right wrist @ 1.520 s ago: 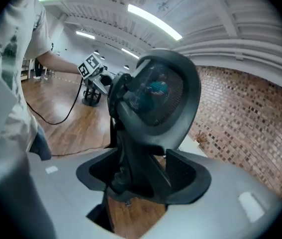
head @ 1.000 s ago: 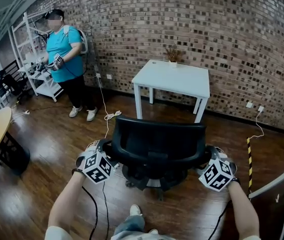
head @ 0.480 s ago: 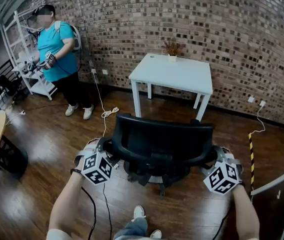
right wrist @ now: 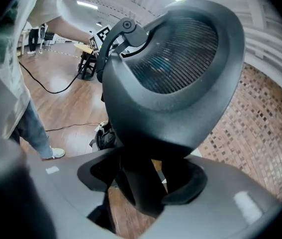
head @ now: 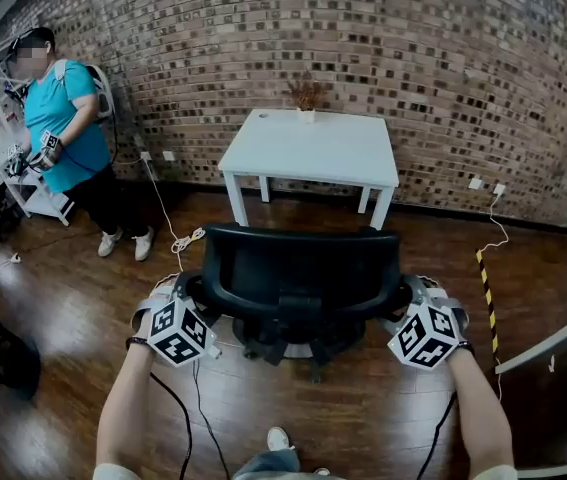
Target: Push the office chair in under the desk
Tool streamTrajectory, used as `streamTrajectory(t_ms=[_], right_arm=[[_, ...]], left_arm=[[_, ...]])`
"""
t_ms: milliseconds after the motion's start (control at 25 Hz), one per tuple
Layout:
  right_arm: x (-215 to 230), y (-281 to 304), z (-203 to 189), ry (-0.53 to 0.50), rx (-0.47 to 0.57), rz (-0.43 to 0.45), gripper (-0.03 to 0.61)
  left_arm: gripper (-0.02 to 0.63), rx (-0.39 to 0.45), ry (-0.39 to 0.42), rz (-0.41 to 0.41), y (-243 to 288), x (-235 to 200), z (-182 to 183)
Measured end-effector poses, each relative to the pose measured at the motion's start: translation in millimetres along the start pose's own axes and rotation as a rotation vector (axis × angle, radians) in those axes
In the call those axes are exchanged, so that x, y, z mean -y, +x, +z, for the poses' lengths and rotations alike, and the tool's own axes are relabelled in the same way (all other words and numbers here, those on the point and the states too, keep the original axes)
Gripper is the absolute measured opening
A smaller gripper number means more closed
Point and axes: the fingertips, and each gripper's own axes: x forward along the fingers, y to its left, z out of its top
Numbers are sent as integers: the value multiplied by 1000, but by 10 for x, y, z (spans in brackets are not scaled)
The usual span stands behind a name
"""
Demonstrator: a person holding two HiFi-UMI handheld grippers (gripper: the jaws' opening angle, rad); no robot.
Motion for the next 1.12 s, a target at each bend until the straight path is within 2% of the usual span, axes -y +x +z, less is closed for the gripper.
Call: streamTrajectory(t_ms=[280, 840, 1120], right_arm=[[312, 355, 19, 30, -22, -38, 267], [869, 925, 250, 42, -25, -94, 267], [1204, 1222, 153, 35, -13, -101, 267]], left_arm=[[304, 36, 36, -26, 428, -419, 0], [310, 42, 52, -60, 1081, -1254, -76], [311, 33, 49, -65, 1455, -1512, 9]])
